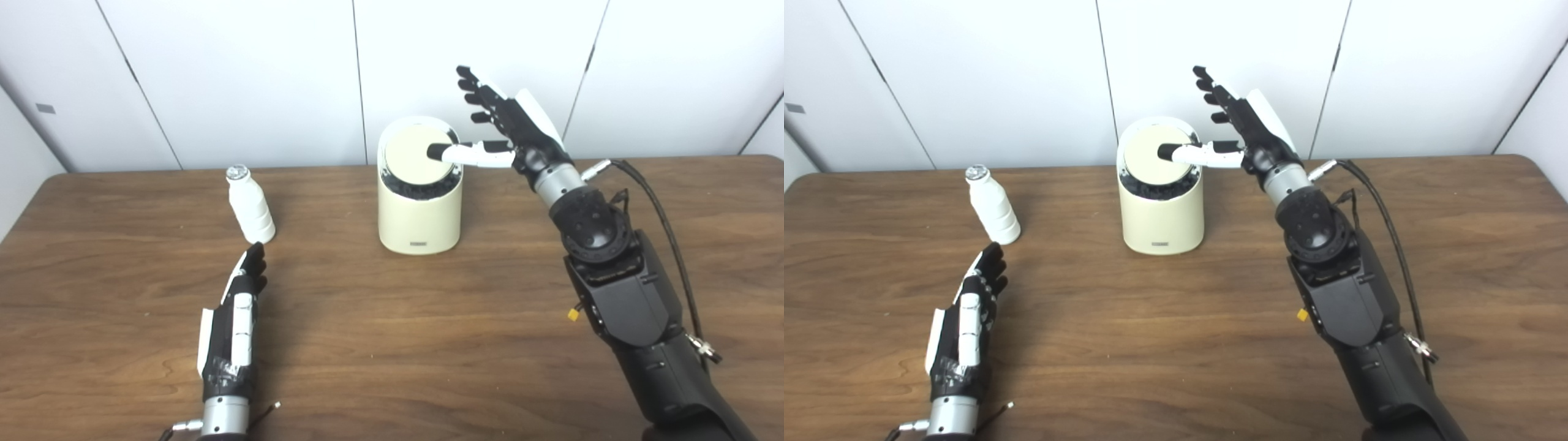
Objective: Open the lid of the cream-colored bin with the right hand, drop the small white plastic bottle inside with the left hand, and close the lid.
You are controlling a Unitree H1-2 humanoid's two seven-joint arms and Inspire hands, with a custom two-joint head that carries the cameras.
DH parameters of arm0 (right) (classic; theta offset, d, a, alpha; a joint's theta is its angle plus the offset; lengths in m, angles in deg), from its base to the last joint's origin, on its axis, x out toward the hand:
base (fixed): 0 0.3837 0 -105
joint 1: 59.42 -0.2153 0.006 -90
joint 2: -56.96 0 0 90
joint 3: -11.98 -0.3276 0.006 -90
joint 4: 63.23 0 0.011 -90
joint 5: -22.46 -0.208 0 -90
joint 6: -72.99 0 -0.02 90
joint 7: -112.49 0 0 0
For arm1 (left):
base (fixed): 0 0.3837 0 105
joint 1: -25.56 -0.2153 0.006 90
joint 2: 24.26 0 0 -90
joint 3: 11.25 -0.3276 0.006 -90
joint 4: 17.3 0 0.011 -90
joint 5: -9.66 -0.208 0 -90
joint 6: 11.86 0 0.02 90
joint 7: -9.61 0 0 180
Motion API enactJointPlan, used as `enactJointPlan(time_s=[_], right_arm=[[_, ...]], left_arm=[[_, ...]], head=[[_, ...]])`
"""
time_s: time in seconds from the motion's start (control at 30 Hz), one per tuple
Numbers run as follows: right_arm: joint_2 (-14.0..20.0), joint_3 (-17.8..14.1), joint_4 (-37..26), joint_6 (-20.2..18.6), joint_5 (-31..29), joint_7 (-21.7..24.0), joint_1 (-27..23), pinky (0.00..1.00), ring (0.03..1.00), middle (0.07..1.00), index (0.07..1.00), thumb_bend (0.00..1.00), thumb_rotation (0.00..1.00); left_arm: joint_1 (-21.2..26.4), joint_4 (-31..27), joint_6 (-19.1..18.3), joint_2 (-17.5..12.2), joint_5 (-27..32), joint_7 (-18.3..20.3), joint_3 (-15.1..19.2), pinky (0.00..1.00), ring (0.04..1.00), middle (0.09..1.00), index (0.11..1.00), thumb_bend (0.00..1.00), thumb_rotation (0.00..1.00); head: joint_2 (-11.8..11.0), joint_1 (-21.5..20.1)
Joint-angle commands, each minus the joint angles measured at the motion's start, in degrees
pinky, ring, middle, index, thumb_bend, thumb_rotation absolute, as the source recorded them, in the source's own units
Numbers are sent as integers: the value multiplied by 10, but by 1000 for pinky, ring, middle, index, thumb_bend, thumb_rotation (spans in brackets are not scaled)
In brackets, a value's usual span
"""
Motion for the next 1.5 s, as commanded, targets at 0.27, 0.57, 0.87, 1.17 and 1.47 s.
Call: enactJointPlan(time_s=[0.27,0.57,0.87,1.17,1.47], right_arm=[[-2,33,37,51,70,-15,-59,774,880,911,942,865,439],[-7,34,60,54,80,-8,-71,799,895,924,943,835,409],[-5,37,81,62,89,-6,-81,807,905,923,937,826,403],[-6,43,86,62,103,-7,-81,803,908,918,934,805,390],[-3,53,98,66,112,-7,-85,816,909,914,934,805,386]], left_arm=[[-7,20,10,11,5,-1,-13,968,964,961,943,521,982],[-8,20,8,12,2,-5,-14,960,953,949,935,524,982],[-9,17,7,14,-1,-8,-14,961,952,949,933,528,984],[-9,18,5,13,1,-7,-14,963,953,949,929,517,983],[-9,17,7,15,8,-6,-13,960,954,950,928,537,972]], head=[[1,0],[3,1],[3,1],[3,0],[4,0]])
